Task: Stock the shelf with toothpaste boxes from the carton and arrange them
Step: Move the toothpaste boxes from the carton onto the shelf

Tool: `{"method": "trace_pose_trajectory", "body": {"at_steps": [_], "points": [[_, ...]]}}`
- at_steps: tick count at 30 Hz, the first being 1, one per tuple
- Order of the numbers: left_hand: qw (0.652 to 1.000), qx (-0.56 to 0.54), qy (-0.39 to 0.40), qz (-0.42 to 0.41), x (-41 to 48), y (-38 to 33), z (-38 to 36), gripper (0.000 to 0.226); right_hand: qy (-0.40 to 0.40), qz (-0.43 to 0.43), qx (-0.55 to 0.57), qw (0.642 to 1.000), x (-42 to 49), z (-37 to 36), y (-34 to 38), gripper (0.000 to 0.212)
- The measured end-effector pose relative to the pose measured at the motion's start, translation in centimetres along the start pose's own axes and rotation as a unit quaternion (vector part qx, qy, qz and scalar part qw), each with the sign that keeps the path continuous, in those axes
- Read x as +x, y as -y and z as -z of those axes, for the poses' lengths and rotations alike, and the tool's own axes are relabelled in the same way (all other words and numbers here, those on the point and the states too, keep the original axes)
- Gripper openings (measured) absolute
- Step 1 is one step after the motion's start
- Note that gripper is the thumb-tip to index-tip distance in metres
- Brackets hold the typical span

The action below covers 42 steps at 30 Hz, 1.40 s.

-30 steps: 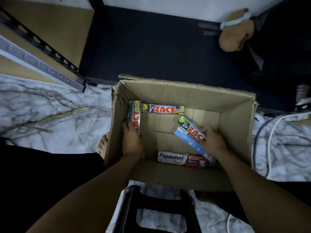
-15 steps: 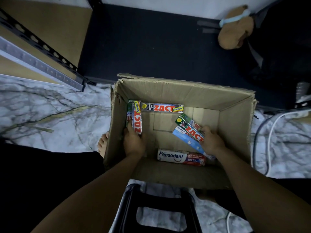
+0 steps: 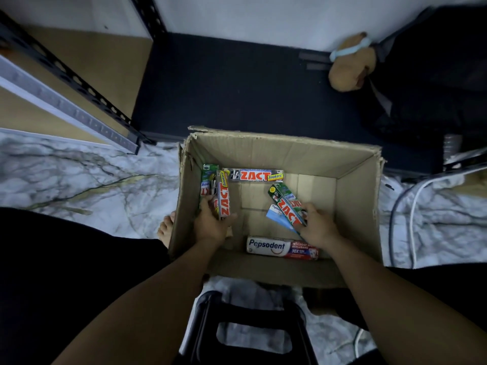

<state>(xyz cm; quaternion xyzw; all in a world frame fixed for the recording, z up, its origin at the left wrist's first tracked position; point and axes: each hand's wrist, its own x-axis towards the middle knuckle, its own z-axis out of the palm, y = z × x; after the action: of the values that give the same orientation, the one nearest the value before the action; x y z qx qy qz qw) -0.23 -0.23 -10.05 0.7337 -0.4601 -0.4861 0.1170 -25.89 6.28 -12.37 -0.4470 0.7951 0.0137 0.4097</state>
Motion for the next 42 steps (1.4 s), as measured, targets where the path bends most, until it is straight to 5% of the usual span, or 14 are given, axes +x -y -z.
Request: {"method": "trace_pose_trajectory", "body": {"at_steps": [12, 15, 21, 30, 42], "points": [[0.996, -0.08, -0.018, -0.028, -5.4, -3.1, 1.6, 0.057, -0.074, 0.072, 0.04, 0.994, -7.1, 3.2, 3.9, 0.042], [0.994, -0.079, -0.01, -0.072, -7.9, -4.9, 2.5, 0.033, -0.124, 0.103, 0.044, 0.986, -9.8, 5.9, 5.2, 0.041], [0.975, -0.091, -0.008, -0.202, -11.0, -9.6, 6.8, 0.041, -0.21, 0.184, 0.065, 0.958, -15.9, 12.9, 8.6, 0.034], [0.887, -0.073, -0.143, -0.433, -20.8, -20.4, 19.1, 0.048, -0.352, 0.29, 0.056, 0.888, -26.7, 24.4, 14.2, 0.03], [0.787, -0.064, -0.263, -0.554, -25.9, -29.6, 32.2, 0.048, -0.419, 0.432, 0.023, 0.798, -35.4, 33.6, 22.1, 0.026]]}}
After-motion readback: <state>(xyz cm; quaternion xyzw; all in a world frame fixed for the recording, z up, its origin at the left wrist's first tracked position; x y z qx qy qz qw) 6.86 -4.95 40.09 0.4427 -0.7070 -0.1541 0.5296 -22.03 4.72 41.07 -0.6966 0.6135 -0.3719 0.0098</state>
